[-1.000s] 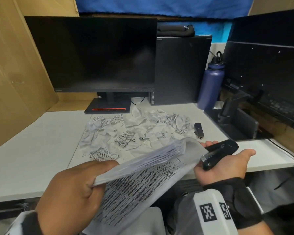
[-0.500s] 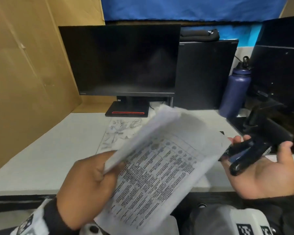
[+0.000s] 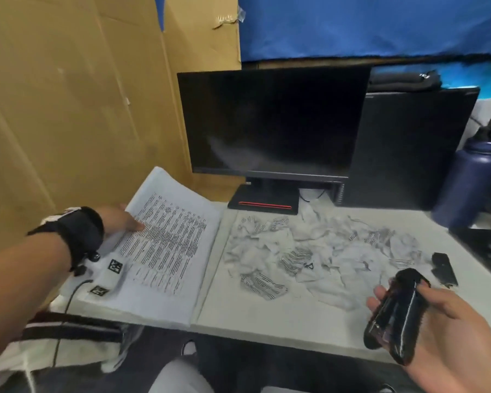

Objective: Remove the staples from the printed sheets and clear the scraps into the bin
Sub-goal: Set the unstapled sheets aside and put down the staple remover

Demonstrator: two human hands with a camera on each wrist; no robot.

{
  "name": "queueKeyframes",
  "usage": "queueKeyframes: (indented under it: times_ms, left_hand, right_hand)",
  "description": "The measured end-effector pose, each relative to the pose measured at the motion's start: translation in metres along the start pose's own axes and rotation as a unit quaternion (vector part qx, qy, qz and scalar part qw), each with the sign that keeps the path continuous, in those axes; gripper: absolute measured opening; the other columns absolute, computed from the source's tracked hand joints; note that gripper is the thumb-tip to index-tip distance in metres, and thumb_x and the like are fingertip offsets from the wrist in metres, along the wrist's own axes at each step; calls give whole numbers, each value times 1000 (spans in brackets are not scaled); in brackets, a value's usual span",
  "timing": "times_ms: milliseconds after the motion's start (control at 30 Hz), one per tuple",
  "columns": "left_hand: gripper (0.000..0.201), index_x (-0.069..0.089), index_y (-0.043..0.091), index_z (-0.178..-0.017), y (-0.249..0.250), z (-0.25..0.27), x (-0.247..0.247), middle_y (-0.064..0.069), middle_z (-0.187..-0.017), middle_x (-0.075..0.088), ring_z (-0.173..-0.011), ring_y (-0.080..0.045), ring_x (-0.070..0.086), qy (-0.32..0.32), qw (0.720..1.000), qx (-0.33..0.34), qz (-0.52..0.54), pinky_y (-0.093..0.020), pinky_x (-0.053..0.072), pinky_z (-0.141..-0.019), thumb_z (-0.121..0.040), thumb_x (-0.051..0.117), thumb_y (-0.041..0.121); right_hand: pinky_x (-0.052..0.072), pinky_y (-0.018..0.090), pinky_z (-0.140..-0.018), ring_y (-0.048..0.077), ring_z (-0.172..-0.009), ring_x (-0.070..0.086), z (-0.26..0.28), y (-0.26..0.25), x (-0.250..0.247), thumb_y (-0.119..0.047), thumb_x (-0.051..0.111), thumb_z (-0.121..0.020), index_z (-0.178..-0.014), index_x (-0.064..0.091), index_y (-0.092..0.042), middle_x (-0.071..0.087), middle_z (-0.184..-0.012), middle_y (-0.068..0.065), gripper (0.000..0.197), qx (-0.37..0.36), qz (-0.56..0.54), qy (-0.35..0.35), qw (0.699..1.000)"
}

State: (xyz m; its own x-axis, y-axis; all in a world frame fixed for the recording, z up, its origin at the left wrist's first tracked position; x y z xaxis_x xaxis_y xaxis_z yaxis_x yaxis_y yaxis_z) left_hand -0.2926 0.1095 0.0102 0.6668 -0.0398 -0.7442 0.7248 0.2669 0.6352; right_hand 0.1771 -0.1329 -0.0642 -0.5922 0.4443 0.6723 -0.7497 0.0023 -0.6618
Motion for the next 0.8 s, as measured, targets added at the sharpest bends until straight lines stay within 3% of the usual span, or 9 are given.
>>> queueKeyframes:
  times_ms: [67, 133, 200, 267, 367, 500, 567, 633, 800]
  left_hand:
    - [21, 68, 1, -108, -13, -12, 12, -11, -89, 72, -90, -32, 68, -26, 999, -14, -17, -43, 51, -96, -89, 75, 5]
    - [26, 67, 5, -112, -24, -23, 25, -17, -106, 73, -98, -34, 68, -26, 998, -11, -50, -44, 50, -101, -88, 76, 8]
    - [49, 60, 7, -130, -25, -28, 32, -17, -129, 67, -115, -34, 63, 2, 992, 0, -123, -42, 47, -105, -87, 78, 24]
    - [70, 46, 10, -146, -16, -18, 34, -13, -143, 57, -126, -32, 57, 47, 967, 26, -251, -39, 45, -107, -89, 71, 43]
    - [69, 41, 24, -150, 20, 46, 52, -4, -145, 52, -124, -25, 58, 73, 913, 155, -370, -40, 48, -105, -91, 56, 56]
    - [89, 16, 52, -153, 62, 179, 114, 22, -140, 50, -109, 0, 62, -169, 921, 301, -180, -28, 49, -101, -77, 49, 83]
    - [106, -10, 57, -152, 74, 220, 137, 22, -146, 45, -108, 4, 61, -229, 909, 332, -101, -20, 47, -98, -75, 60, 79]
    - [109, -24, 52, -150, 79, 232, 150, 12, -151, 44, -104, -1, 58, -206, 900, 368, -111, -15, 43, -88, -86, 64, 59]
    - [91, -7, 39, -156, 69, 183, 129, -1, -93, 64, -65, -13, 58, -119, 927, 316, -161, -28, 48, -60, -91, 53, 19]
  right_hand:
    - [47, 48, -86, 40, -102, 65, -1, 9, 11, -26, 81, -37, -114, 63, -3, 73, -93, 19, 83, 17, 48, -13, 999]
    - [48, 44, -84, 35, -95, 64, 4, 14, 23, -26, 70, -74, -114, 61, -6, 64, -90, 15, 46, 33, 57, -37, 997]
    - [49, 46, -78, 32, -84, 59, 4, 18, 28, -25, 62, -86, -115, 60, -9, 56, -87, 14, 33, 46, 60, -33, 997]
    - [48, 48, -78, 32, -78, 55, 3, 20, 30, -27, 81, -64, -115, 61, -10, 54, -85, 14, 58, 48, 79, -36, 995]
    - [48, 46, -74, 30, -75, 53, 3, 22, 37, -26, 95, -30, -102, 64, -13, 55, -80, 12, 80, 38, 134, -69, 988]
    - [55, 49, -69, 32, -74, 60, 13, 44, 65, -17, 89, -58, -92, 64, -11, 62, -82, 17, 42, 38, 204, -147, 967]
    - [57, 46, -69, 31, -80, 69, 21, 60, 85, -17, 82, -72, -96, 65, -6, 71, -93, 22, 31, 29, 228, -177, 957]
    - [59, 41, -68, 28, -84, 74, 24, 73, 99, -25, 74, -81, -100, 70, -5, 74, -97, 22, 28, 11, 272, -183, 945]
    - [57, 40, -86, 20, -92, 75, 13, 55, 90, -46, 64, -81, -97, 79, -16, 77, -98, 4, 37, -56, 421, -175, 888]
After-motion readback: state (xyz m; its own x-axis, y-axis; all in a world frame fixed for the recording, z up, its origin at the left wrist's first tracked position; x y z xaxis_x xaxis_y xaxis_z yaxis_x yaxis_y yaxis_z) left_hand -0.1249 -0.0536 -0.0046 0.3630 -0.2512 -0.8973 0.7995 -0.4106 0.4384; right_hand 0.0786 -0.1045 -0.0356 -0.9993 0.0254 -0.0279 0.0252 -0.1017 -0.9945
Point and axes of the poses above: each hand's wrist, its own z-axis away from the middle knuckle, its own x-axis out of the palm, y = z × x, the point moved 2 cm from there along -z, towards the middle knuckle
